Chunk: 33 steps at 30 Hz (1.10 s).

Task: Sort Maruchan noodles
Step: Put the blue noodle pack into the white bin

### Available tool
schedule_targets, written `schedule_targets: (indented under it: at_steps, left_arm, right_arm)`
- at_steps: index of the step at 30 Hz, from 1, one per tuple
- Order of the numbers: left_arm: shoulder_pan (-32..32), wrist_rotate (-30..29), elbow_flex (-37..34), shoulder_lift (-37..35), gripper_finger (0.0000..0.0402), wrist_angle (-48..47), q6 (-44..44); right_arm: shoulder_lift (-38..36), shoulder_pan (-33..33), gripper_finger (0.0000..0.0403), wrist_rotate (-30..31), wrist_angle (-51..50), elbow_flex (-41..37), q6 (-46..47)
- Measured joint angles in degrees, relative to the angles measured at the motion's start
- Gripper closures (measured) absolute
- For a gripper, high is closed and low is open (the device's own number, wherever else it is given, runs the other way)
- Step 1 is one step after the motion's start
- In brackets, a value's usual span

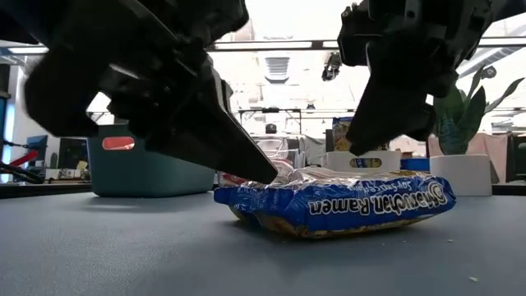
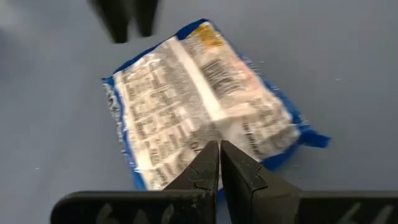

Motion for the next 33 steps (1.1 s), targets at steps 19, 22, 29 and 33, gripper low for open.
schedule_targets:
  at_steps: [19,22,29,33]
  left_arm:
    - [2.9,5.9,-0.9,-0.4,0.0402,-3.2,-2.9]
    - [2.9,5.9,-1.2,-0.4,0.0402,-3.2,-3.1]
    - [2.8,5.9,-1.6,-0.3,0.0402,-3.0,-3.4]
    - [2.8,5.9,-1.7,-0.3,0.0402,-2.7,-3.7]
  right_arm:
    - [-2.7,-0.5,0.0099,-9.2,-3.8,-3.3,11.1]
    - [-3.1,-0.5,0.0093,-9.3,3.9,-7.4,13.0]
    - [-1.8,-0.8,0.0098,-10.0,25.5,-15.3,14.8]
    - [1.2,-1.0,0.0103,-10.0,33.6,-16.7,15.8]
